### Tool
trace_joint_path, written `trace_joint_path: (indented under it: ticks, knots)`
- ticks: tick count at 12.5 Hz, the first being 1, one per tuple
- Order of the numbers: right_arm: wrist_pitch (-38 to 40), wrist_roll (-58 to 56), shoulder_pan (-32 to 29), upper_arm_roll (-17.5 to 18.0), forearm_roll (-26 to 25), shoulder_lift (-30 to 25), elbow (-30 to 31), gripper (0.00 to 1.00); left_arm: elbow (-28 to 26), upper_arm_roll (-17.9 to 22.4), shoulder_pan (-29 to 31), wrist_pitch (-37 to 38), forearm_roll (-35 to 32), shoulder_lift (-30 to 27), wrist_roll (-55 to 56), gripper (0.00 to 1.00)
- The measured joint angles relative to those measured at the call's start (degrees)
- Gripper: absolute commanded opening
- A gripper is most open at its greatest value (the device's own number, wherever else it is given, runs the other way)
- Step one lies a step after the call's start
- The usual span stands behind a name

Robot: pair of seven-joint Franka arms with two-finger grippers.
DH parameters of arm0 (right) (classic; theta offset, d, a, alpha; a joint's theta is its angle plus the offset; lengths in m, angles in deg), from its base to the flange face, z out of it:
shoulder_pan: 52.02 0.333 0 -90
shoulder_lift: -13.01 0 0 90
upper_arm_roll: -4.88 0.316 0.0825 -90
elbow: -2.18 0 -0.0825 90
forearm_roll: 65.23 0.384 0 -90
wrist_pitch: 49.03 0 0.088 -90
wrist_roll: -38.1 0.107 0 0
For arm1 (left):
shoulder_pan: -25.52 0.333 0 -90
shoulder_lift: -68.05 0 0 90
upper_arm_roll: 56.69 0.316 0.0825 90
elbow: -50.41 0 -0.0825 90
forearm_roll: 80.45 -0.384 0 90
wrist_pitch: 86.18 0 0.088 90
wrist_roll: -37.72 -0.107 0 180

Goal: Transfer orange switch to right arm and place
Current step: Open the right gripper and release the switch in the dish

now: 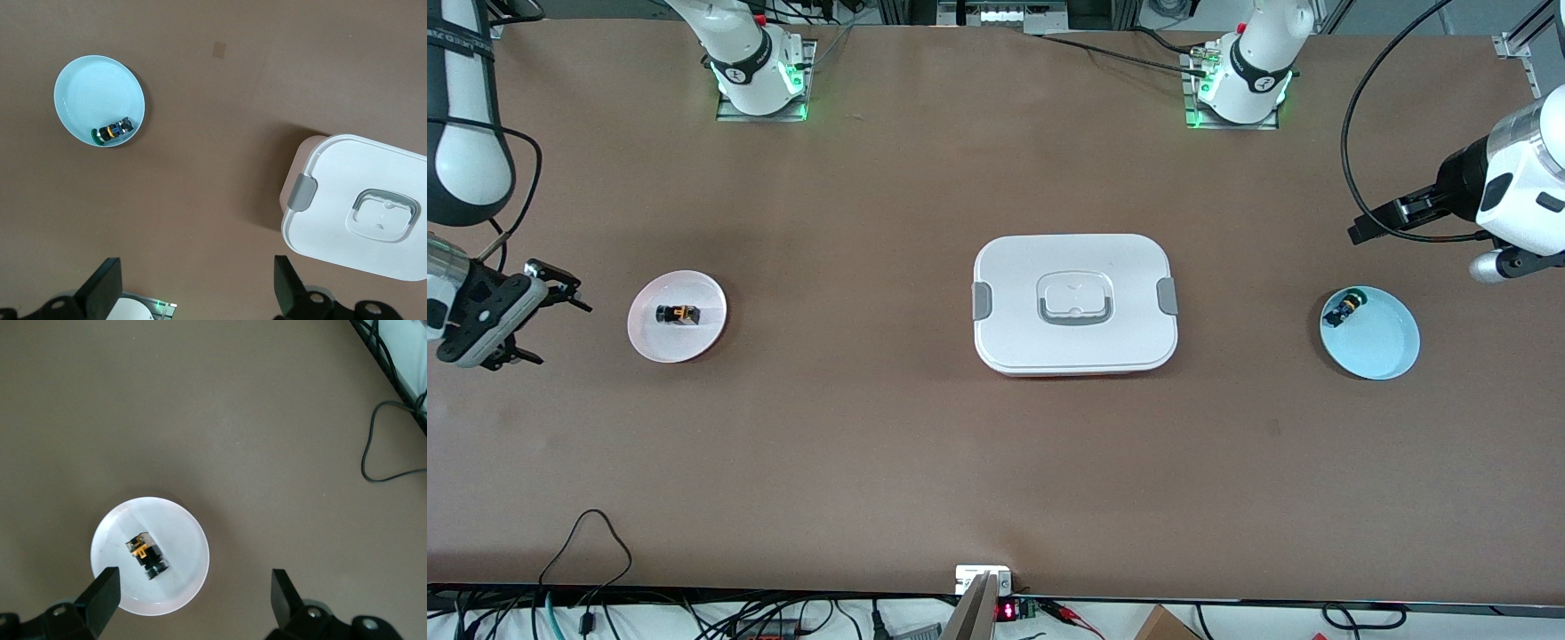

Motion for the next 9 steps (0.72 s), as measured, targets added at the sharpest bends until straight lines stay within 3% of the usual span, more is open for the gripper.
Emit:
trace_joint_path:
  ticks: [9]
  knots:
    - [14.4, 40.6, 4.4, 0.6, 0.0, 0.7, -1.5, 1.00, 0.0, -0.7, -0.2, 0.1, 0.0, 0.0, -0.1, 1.00]
